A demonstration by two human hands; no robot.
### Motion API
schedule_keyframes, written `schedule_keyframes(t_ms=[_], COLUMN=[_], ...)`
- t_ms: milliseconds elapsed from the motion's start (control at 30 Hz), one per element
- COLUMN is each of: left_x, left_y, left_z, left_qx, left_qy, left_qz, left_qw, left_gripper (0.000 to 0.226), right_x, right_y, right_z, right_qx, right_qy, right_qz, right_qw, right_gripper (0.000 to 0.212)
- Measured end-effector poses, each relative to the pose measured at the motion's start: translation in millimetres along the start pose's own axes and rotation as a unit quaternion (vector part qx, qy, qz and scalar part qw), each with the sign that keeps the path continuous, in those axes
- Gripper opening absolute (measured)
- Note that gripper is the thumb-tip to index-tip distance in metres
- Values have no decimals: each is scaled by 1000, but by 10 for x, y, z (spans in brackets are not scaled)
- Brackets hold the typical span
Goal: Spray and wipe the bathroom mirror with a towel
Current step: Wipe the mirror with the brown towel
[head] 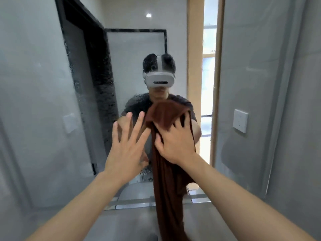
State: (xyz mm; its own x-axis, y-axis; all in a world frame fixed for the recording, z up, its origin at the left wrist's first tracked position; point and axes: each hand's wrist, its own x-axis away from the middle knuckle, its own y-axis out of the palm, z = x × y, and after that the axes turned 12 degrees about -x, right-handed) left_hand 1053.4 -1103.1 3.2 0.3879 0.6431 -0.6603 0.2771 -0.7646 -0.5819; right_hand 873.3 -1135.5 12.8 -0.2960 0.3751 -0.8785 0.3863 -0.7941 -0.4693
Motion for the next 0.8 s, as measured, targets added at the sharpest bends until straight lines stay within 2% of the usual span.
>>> schedule_keyframes(t_ms=[67, 133, 233, 300, 400, 600, 733, 800], left_x=[39, 39, -55, -104, -98, 43, 235, 309], left_y=[-10, -61, -145, -137, -67, -72, -190, -197], left_z=[-115, -248, -444, -526, -537, -554, -426, -265], left_qx=[11, 26, 34, 62, 80, 124, 186, 203], left_qy=[15, -6, -65, -92, -102, -71, -84, -21], left_qz=[17, 31, 14, -11, -15, 8, 51, 74], left_qw=[1000, 999, 997, 994, 991, 990, 978, 976], left_gripper=[111, 114, 122, 126, 121, 96, 76, 68], right_x=[132, 19, -556, -951, -1167, -563, -654, -827], right_y=[-38, -140, -297, -304, -196, -39, -150, -242], right_z=[133, 262, 149, -100, -422, -267, -66, -86], right_qx=[4, 14, 21, 8, 0, 21, 39, 50], right_qy=[-21, 13, 92, 99, 66, -88, -90, -77], right_qz=[-12, 16, 82, 109, 110, -10, 2, 8], right_qw=[1000, 1000, 992, 989, 992, 996, 995, 996], right_gripper=[60, 60, 58, 59, 59, 61, 61, 62])
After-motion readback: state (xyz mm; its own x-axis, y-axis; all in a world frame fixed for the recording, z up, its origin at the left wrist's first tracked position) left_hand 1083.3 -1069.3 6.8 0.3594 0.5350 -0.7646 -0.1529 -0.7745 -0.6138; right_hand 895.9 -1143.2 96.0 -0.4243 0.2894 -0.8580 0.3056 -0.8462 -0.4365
